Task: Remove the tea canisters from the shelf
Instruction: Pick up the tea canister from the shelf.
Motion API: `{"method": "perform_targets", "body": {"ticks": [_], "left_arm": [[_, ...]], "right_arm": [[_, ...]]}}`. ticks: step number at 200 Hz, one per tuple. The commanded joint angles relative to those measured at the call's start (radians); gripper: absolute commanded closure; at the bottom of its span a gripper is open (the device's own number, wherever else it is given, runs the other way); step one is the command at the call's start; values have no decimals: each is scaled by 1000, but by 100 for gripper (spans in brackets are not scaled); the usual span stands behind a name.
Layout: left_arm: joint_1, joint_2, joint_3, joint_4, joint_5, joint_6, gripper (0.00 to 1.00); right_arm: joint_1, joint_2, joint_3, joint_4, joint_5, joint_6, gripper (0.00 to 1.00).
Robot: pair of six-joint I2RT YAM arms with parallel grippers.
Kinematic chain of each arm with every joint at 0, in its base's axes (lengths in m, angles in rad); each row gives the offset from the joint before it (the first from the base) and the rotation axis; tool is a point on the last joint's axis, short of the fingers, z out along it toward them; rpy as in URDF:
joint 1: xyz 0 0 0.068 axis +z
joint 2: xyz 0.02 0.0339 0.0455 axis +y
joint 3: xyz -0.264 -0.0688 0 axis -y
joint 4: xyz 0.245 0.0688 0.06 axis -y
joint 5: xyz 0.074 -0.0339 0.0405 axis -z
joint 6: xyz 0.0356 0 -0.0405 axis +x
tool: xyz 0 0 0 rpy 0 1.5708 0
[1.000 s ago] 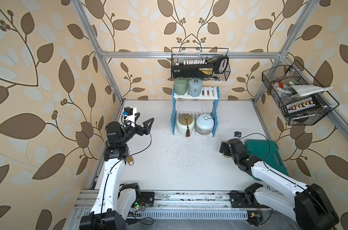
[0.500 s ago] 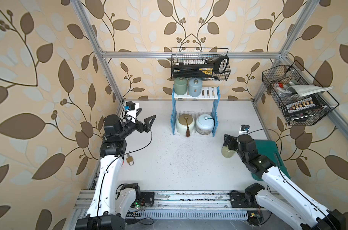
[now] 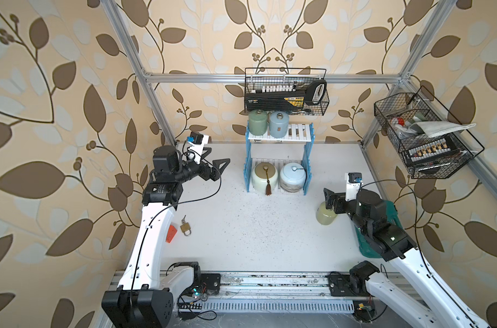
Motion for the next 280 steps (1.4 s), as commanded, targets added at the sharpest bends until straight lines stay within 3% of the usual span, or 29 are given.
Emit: {"method": "perform_targets", "body": {"ticks": [1, 30, 73, 141, 182, 226, 280], "left_arm": [[-29, 57, 99, -83, 14, 43, 1], [-57, 135, 179, -91, 8, 35, 1], [-89, 250, 301, -90, -9, 14, 1], [-123, 385, 398, -57, -50, 43, 1], [-154, 467, 450, -38, -71, 41, 1], [-193, 573, 540, -18, -82, 52, 1], [-219, 726, 718, -7, -97, 67, 1]], "right_arm": [[0, -34, 34, -71, -73, -105, 1], [0, -90, 4, -94, -119, -178, 1], [-1, -242, -125, -28, -166, -169, 1], [1, -505, -295, 53, -162, -236, 1], [2, -501, -304, 56, -214, -252, 1], [-4, -542, -306, 60, -191, -256, 1], [-18, -542, -309, 63, -199, -258, 1]]}}
